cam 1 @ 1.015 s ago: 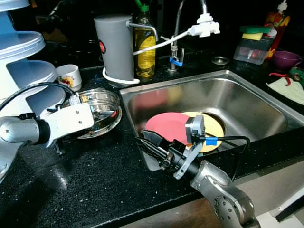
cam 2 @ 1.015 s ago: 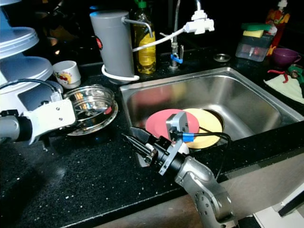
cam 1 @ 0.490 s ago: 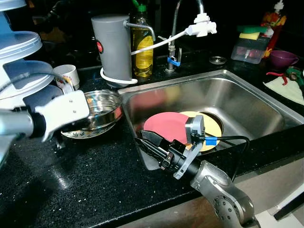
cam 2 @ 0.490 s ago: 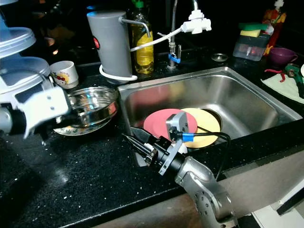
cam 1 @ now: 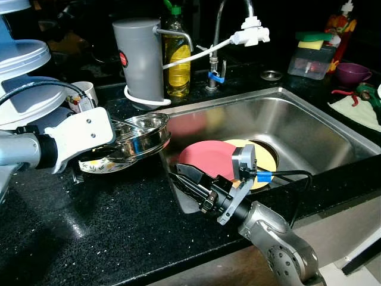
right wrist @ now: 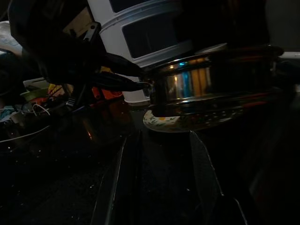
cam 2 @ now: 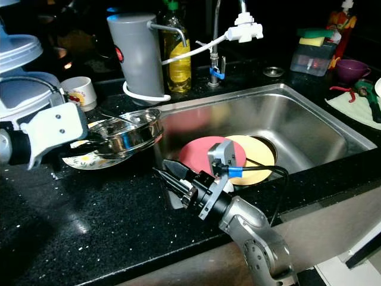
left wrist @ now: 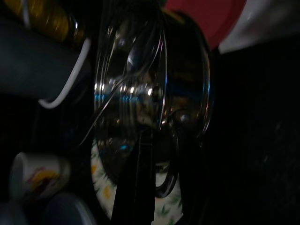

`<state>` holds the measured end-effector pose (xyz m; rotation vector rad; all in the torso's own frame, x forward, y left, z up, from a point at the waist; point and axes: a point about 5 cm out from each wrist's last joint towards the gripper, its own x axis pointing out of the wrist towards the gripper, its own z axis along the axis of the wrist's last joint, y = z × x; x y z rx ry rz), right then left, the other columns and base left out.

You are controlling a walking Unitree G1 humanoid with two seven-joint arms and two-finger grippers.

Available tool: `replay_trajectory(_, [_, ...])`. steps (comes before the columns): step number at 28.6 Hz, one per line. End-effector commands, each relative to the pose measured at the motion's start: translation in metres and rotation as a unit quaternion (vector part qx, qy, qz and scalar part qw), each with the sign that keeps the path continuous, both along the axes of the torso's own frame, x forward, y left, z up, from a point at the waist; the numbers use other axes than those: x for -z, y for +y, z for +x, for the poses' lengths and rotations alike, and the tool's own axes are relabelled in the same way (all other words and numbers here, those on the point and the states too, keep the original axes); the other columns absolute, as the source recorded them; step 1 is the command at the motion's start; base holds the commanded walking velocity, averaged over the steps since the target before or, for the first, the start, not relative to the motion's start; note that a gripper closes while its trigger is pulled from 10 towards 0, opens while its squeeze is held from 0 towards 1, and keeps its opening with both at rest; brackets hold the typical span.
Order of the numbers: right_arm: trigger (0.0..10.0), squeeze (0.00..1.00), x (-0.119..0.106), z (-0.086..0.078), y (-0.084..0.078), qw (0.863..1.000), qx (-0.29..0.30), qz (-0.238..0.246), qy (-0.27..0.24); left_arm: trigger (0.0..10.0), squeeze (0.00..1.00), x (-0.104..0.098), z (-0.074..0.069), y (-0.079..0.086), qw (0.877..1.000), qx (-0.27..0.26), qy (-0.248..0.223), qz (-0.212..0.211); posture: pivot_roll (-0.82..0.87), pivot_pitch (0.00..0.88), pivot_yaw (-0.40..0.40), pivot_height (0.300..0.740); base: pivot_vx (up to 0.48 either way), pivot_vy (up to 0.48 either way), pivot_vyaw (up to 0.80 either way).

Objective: Kitchen organization

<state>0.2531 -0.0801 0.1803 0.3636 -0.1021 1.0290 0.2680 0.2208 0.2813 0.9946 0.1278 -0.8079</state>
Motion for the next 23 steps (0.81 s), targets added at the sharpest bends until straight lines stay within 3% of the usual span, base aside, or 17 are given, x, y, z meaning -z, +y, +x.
replay_trajectory(1, [10.0, 0.0, 0.002, 0.001, 0.001, 1.0, -0.001, 0.001, 0.01, 0.0, 0.0, 0.007, -0.002, 0.005, 0.999, -0.018, 0.023, 0.019, -0.03, 0.0, -0.016, 0.74, 0.0, 0.0, 0.0])
replay_trajectory(8, [10.0, 0.0, 0.003, 0.002, 0.002, 1.0, -0.002, 0.002, 0.011, 0.0, 0.0, 0.009, -0.005, 0.023, 0.994, -0.078, 0.008, 0.07, -0.01, 0.0, -0.018, 0.74, 0.0, 0.0, 0.0])
replay_trajectory(17, [10.0, 0.0, 0.003, 0.003, 0.003, 1.0, -0.005, 0.007, 0.013, 0.0, 0.0, 0.002, -0.01, 0.028, 0.986, -0.129, -0.047, 0.089, 0.0, 0.0, -0.015, 0.74, 0.0, 0.0, 0.0])
replay_trajectory(23, [10.0, 0.0, 0.002, 0.003, 0.003, 1.0, -0.005, 0.011, 0.014, 0.0, 0.0, 0.004, -0.015, 0.031, 0.985, -0.142, -0.048, 0.09, 0.01, 0.0, -0.017, 0.74, 0.0, 0.0, 0.0])
